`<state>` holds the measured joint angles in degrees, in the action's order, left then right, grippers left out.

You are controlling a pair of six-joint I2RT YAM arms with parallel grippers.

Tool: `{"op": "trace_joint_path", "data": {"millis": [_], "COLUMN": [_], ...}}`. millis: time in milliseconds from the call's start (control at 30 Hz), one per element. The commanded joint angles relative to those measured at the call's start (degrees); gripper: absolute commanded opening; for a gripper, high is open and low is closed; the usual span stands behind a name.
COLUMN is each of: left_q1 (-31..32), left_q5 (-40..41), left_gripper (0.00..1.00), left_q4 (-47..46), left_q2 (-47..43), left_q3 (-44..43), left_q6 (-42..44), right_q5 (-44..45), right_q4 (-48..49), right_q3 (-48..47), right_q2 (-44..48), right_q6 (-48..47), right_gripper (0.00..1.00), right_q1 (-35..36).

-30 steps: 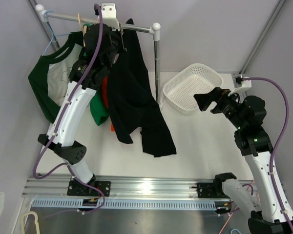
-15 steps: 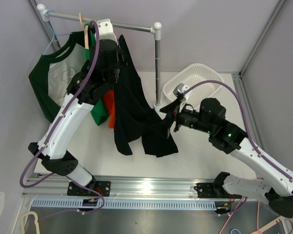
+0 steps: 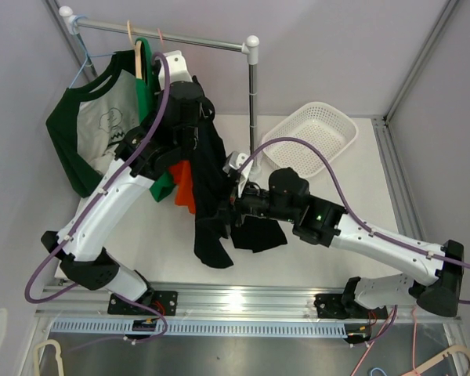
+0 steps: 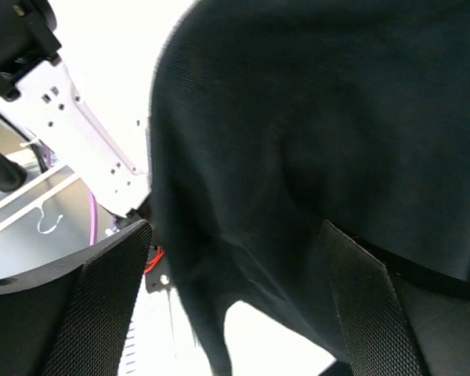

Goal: Remove the t-shirt from the hanger

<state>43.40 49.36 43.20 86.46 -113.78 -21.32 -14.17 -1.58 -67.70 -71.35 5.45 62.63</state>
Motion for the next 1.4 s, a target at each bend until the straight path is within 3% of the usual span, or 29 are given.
{"op": "trace_joint_path", "data": {"millis": [0, 33, 67, 133, 167, 200, 567, 700, 833, 933, 1133, 1267, 1333, 1367], "left_q1": [0.6, 0.6, 0.6, 0.6, 0.6, 0.6, -1.4, -1.6, -0.2, 2.8, 9.9, 10.4, 10.3, 10.4], "left_q5": [0.9, 0.8, 0.8, 0.7, 0.6, 0.6, 0.6, -0.8, -8.7, -14.4, -17.6, -18.4, -19.0, -19.2], "left_gripper": [0.01, 0.01, 0.01, 0.01, 0.01, 0.01, 0.01, 0.01, 0.01, 0.01, 0.01, 0.01, 0.01, 0.01], "left_q4": [-2.2, -2.7, -2.8, -3.2, -3.9, -4.3, -7.4, -3.5, 2.9, 5.9, 12.7, 16.2, 13.5, 12.3], "left_q2": [-1.6, -1.6, -1.6, -1.4, -1.4, -1.3, 3.2, 4.4, -1.5, -9.9, -26.4, -36.9, -42.7, -48.3], "left_q3": [-0.3, -0.3, -0.1, 0.1, 0.3, 0.5, -3.7, -8.4, -3.4, 3.6, 17.3, 26.6, 30.9, 37.1], "left_q6": [-2.9, -2.8, -2.9, -3.0, -3.0, -2.7, 1.3, 0.2, -5.6, -7.2, -10.1, -12.8, -13.3, -13.0], "right_q5": [1.7, 2.7, 3.5, 4.8, 6.5, 7.6, 25.2, 28.8, 37.5, 35.7, 35.7, 42.4, 45.5, 46.8], "right_q4": [4.8, 4.8, 4.8, 4.1, 3.6, 2.8, -0.8, 9.4, 8.1, 5.6, -1.0, -6.5, -8.5, -9.0], "right_q3": [-3.5, -3.4, -3.5, -3.3, -3.3, -3.1, 7.5, 17.7, 18.8, 16.7, 13.1, 11.3, 10.0, 9.3], "right_q2": [-0.7, -0.9, -1.1, -1.0, -0.7, -0.4, 8.2, 7.6, 8.2, 9.7, 13.2, 16.8, 19.8, 20.6], "right_q6": [-0.2, -0.1, 0.0, 0.2, 0.3, 0.4, 5.8, 13.2, 13.4, 12.4, 12.0, 13.2, 12.7, 11.3], "right_gripper": [0.92, 0.9, 0.76, 0.35, 0.06, 0.0, 0.0, 0.0, 0.0, 0.0, 0.0, 0.0, 0.0, 0.0], "right_q1": [1.7, 2.6, 3.2, 4.9, 5.6, 6.4, 25.5, 28.5, 25.5, 18.3, 7.5, 6.4, 6.3, 6.2]}}
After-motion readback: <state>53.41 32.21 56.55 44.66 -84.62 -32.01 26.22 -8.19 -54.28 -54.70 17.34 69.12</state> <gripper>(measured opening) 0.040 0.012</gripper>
